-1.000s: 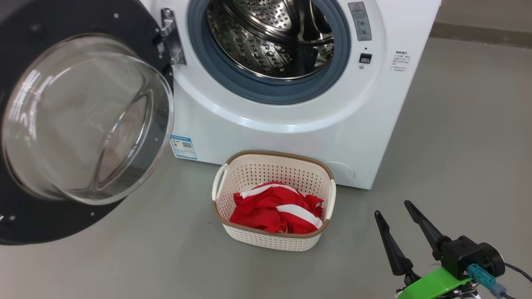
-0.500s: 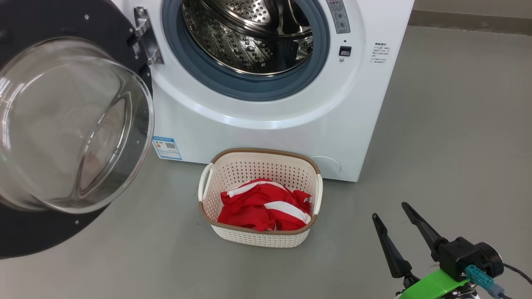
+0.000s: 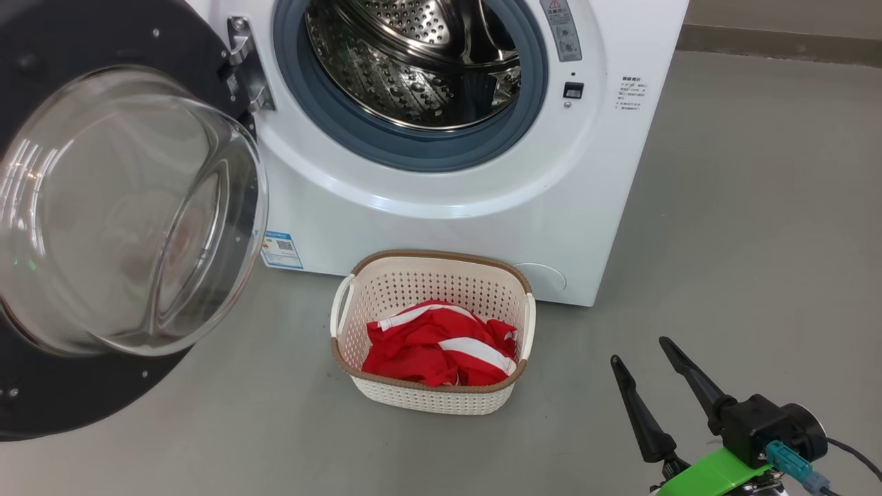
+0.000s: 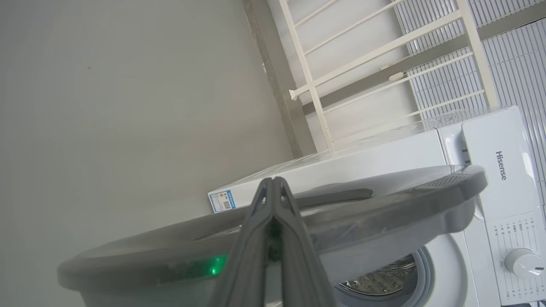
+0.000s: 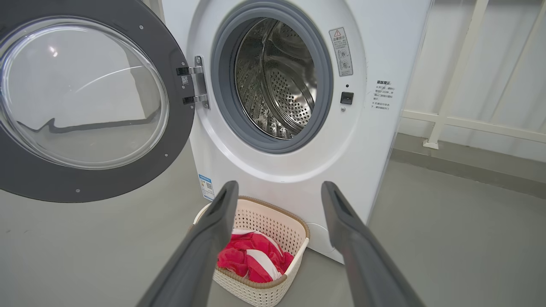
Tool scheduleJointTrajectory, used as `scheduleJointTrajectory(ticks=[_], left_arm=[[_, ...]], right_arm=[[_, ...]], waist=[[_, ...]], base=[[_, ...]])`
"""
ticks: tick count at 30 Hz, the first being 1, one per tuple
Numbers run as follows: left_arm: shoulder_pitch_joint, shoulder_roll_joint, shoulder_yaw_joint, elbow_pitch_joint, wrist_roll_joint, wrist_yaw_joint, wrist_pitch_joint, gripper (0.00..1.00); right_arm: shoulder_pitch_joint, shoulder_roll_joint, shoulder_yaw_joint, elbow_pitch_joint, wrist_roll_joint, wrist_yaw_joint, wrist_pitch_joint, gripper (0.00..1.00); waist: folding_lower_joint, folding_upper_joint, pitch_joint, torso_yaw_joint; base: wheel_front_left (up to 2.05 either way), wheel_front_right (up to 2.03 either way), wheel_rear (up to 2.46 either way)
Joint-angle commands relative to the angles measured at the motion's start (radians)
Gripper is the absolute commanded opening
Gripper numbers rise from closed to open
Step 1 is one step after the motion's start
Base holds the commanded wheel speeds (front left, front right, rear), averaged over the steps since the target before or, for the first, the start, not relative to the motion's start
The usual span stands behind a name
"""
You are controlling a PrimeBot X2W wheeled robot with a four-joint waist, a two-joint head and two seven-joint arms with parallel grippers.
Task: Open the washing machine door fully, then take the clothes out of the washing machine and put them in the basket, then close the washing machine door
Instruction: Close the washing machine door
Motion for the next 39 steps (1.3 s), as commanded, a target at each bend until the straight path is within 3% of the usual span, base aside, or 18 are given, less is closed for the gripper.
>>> scheduleJointTrajectory(ticks=[1,10,21,29,39], left_arm=[[0.028,0.015,-0.010,-0.022,-0.013,-0.023,0.028,0.00],[0.073,-0.030,0.020,-0.085,-0.073,-0.072,0.080,0.00],[0.180,-0.129,0.074,-0.268,-0.167,-0.081,0.164,0.00],[0.298,-0.222,0.096,-0.494,-0.201,-0.023,0.216,0.00],[0.488,-0.415,0.129,-0.948,-0.248,0.138,0.279,0.00]], right_arm=[[-0.035,-0.004,0.023,-0.025,0.000,0.006,-0.006,1.00],[-0.032,0.008,0.016,-0.028,-0.004,0.006,-0.006,1.00],[-0.032,0.023,0.024,-0.024,-0.005,0.006,-0.006,1.00],[-0.028,0.030,0.023,-0.018,0.000,0.006,-0.006,1.00],[-0.040,0.036,0.018,-0.007,0.005,0.006,-0.006,1.00]], waist=[[0.0000,0.0000,0.001,0.000],[0.0000,0.0000,0.002,-0.003],[0.0000,0.0000,-0.005,-0.010],[0.0000,0.0000,-0.012,-0.028],[0.0000,0.0000,-0.006,-0.065]], base=[[0.00,0.00,0.00],[0.00,0.00,0.00],[0.00,0.00,0.00],[0.00,0.00,0.00],[0.00,0.00,0.00]])
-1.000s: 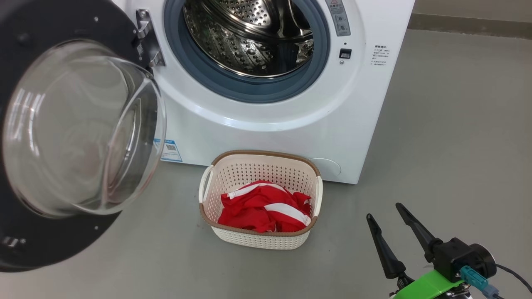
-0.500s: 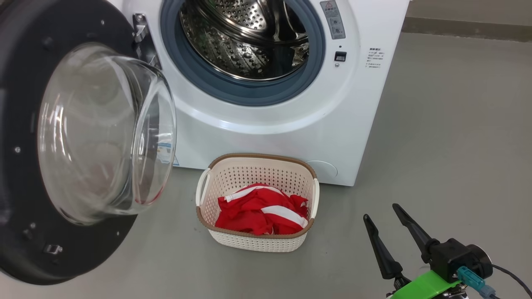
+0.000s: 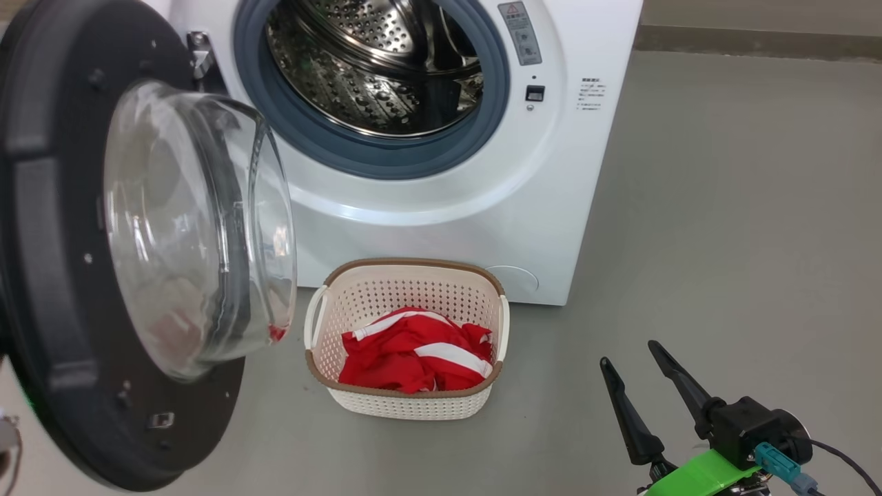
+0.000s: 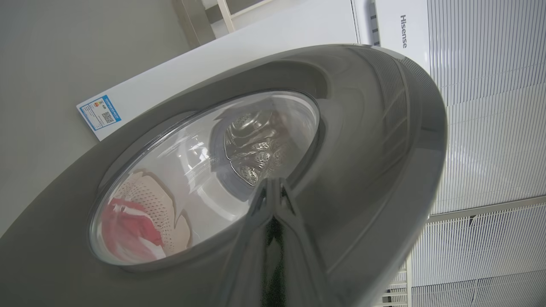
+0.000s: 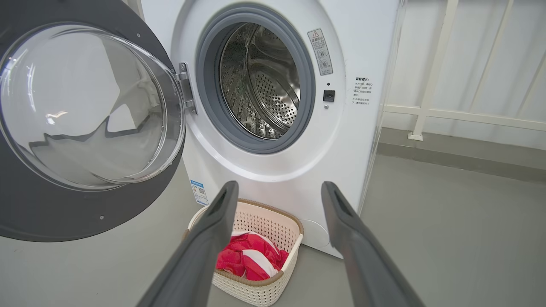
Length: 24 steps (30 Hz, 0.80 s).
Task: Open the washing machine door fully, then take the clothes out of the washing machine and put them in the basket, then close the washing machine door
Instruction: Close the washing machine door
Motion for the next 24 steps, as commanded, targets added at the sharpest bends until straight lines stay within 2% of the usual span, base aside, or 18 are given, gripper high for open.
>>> scheduleJointTrajectory(ticks=[1,5,11,18,24], left_arm=[[0.020,0.014,0.005,-0.065,-0.011,0.012,0.023,0.00],[0.087,-0.028,-0.011,-0.198,-0.029,0.066,0.048,0.00],[0.166,-0.048,-0.065,-0.304,-0.071,0.113,0.043,0.00],[0.243,-0.050,-0.171,-0.360,-0.191,0.145,-0.043,0.00],[0.289,-0.050,-0.248,-0.397,-0.265,0.147,-0.130,0.00]], right_arm=[[-0.042,-0.004,0.019,-0.020,0.002,0.006,-0.006,1.00],[-0.044,-0.003,0.017,-0.018,0.003,0.006,-0.006,1.00],[-0.046,0.002,0.014,-0.019,0.004,0.006,-0.006,1.00],[-0.045,0.007,0.009,-0.020,0.006,0.006,-0.006,1.00],[-0.044,0.009,0.009,-0.017,0.005,0.006,-0.006,1.00]], waist=[[0.0000,0.0000,0.003,-0.007],[0.0000,0.0000,0.003,-0.020],[0.0000,0.0000,0.002,-0.042],[0.0000,0.0000,0.003,-0.072],[0.0000,0.0000,0.002,-0.094]], base=[[0.00,0.00,0.00],[0.00,0.00,0.00],[0.00,0.00,0.00],[0.00,0.00,0.00],[0.00,0.00,0.00]])
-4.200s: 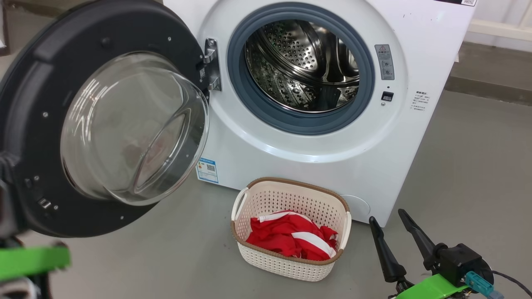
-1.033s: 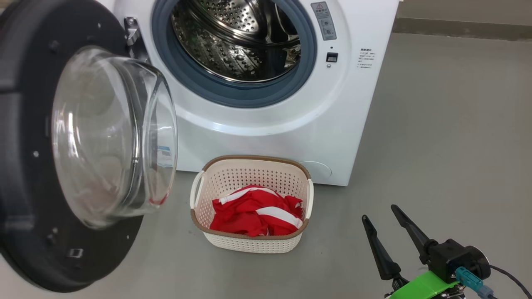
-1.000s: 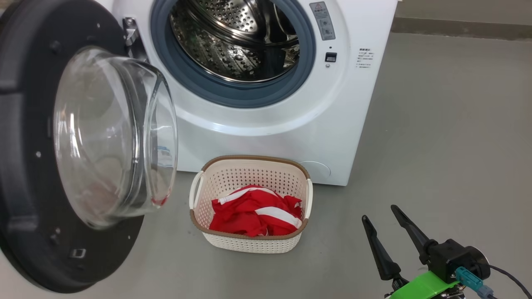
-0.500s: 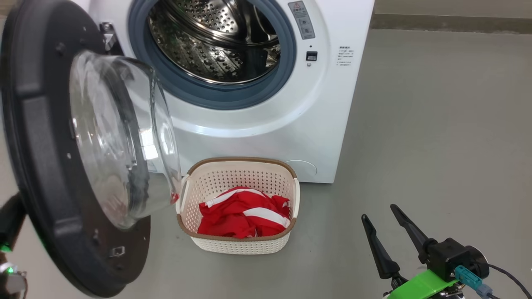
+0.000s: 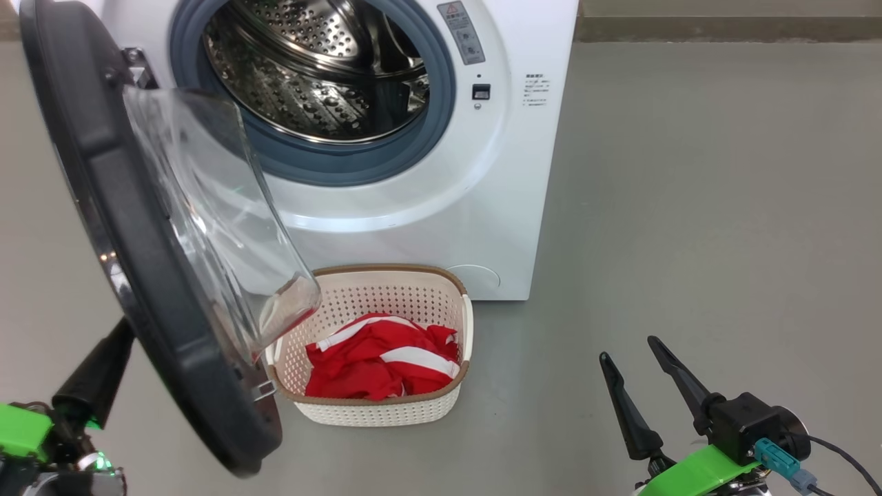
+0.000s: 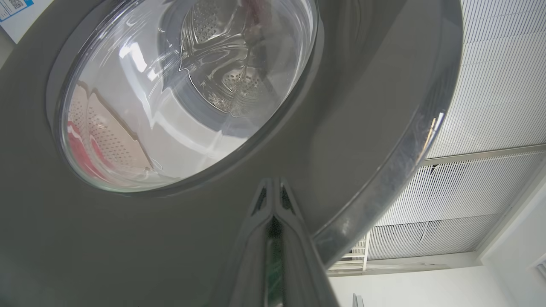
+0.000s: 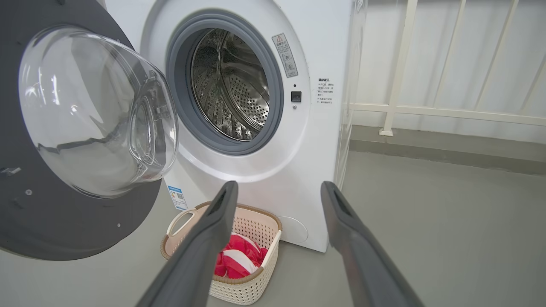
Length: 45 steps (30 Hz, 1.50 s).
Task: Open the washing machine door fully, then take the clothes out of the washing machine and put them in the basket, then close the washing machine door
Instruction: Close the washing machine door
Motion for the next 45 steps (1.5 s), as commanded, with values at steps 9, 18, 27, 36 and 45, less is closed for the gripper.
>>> scheduleJointTrajectory(ticks=[9,18,27,36,45], left_arm=[[0.024,0.016,-0.069,-0.053,-0.074,-0.004,-0.080,0.00],[0.033,0.016,-0.111,-0.054,-0.106,-0.012,-0.131,0.00],[0.043,0.016,-0.108,-0.059,-0.115,-0.035,-0.208,1.00],[0.097,0.057,-0.097,-0.093,0.127,-0.173,-0.413,1.00],[0.195,0.171,-0.290,-0.024,0.798,-0.320,-0.829,1.00]], right_arm=[[-0.031,0.000,0.019,-0.022,0.002,0.006,-0.006,1.00],[-0.028,0.001,0.023,-0.019,0.002,0.006,-0.006,1.00],[-0.023,0.002,0.017,-0.018,0.008,0.006,-0.006,1.00],[-0.015,0.005,0.004,-0.019,0.019,0.006,-0.006,1.00],[-0.017,0.007,0.009,-0.020,0.015,0.006,-0.006,1.00]], waist=[[0.0000,0.0000,-0.004,-0.030],[0.0000,0.0000,-0.008,-0.042],[0.0000,0.0000,-0.015,-0.040],[0.0000,0.0000,-0.015,-0.018],[0.0000,0.0000,-0.019,-0.007]], base=[[0.00,0.00,0.00],[0.00,0.00,0.00],[0.00,0.00,0.00],[0.00,0.00,0.00],[0.00,0.00,0.00]])
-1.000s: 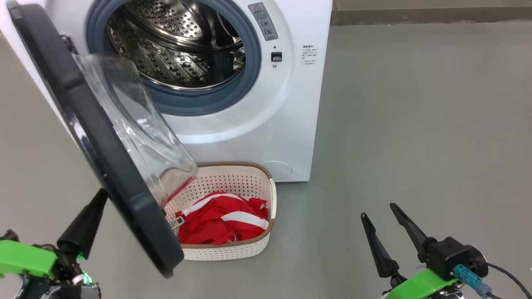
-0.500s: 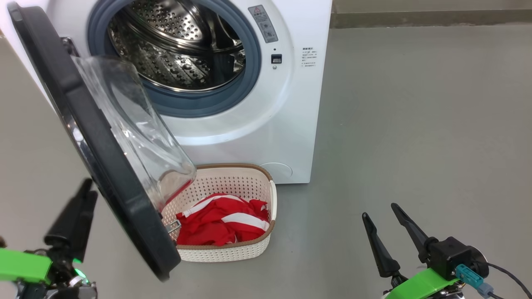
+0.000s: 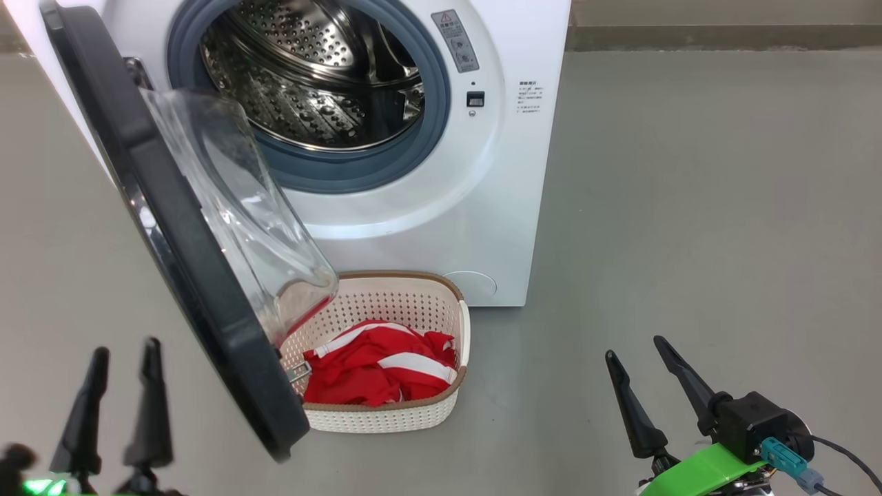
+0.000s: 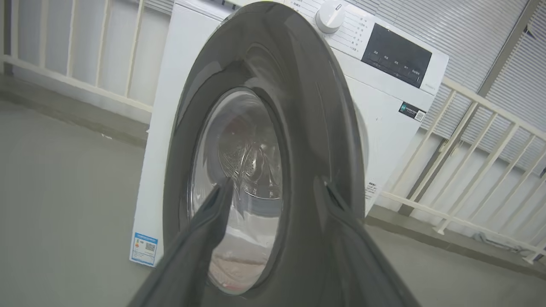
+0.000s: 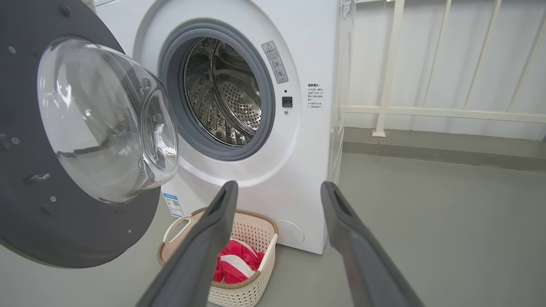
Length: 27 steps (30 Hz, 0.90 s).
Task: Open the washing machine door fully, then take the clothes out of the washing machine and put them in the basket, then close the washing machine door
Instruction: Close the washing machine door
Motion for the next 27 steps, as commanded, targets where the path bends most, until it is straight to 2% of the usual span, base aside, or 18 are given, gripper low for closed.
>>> scheduleJointTrajectory(ticks=[1,6,13,27], left_arm=[[-0.012,0.042,0.005,0.001,0.096,-0.003,-0.057,1.00],[0.000,0.067,-0.039,0.075,0.303,0.057,-0.110,1.00],[0.022,0.057,-0.057,0.137,0.396,0.082,-0.120,1.00],[0.069,-0.012,0.008,0.142,0.460,0.038,-0.121,1.00]], right_arm=[[-0.019,0.000,0.026,-0.023,-0.004,0.006,-0.006,1.00],[-0.019,0.000,0.028,-0.021,-0.001,0.006,-0.006,1.00],[-0.013,0.000,0.028,-0.023,0.004,0.006,-0.006,1.00],[-0.006,0.000,0.023,-0.023,0.009,0.006,-0.006,1.00]], waist=[[0.0000,0.0000,-0.001,0.001],[0.0000,0.0000,-0.007,-0.001],[0.0000,0.0000,-0.015,-0.007],[0.0000,0.0000,-0.025,-0.007]], base=[[0.00,0.00,0.00],[0.00,0.00,0.00],[0.00,0.00,0.00],[0.00,0.00,0.00]])
